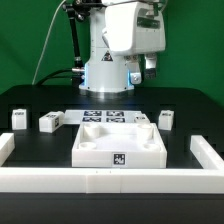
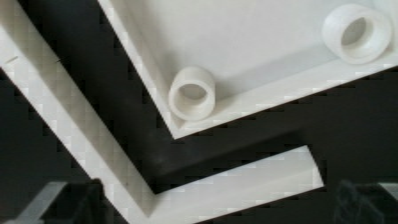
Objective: Assemble one leg
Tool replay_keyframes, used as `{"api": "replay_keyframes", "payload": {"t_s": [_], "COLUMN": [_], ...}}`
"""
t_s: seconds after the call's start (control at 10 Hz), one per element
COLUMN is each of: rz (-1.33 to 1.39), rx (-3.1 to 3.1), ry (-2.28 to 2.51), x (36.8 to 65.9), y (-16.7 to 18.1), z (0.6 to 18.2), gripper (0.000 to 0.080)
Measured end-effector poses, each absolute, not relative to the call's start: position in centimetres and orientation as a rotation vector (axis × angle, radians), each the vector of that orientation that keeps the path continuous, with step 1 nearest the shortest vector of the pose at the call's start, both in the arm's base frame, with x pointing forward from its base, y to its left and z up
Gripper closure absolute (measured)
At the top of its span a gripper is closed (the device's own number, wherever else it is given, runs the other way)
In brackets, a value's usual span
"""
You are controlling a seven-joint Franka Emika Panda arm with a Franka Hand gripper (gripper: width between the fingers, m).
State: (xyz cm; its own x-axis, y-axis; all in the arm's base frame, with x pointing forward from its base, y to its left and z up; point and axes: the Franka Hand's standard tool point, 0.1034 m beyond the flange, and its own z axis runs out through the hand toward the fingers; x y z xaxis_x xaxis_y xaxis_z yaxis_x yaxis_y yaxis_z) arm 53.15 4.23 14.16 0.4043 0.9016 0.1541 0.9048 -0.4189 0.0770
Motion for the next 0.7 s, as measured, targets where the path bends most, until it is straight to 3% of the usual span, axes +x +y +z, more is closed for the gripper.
{"api": "replay_keyframes", "payload": {"t_s": [0.7], "rz": [-0.277], "rx": [-2.596], "ry": [-1.699], "x": [53.05], "y": [3.96], "z": [13.98], "gripper": [0.0150]}}
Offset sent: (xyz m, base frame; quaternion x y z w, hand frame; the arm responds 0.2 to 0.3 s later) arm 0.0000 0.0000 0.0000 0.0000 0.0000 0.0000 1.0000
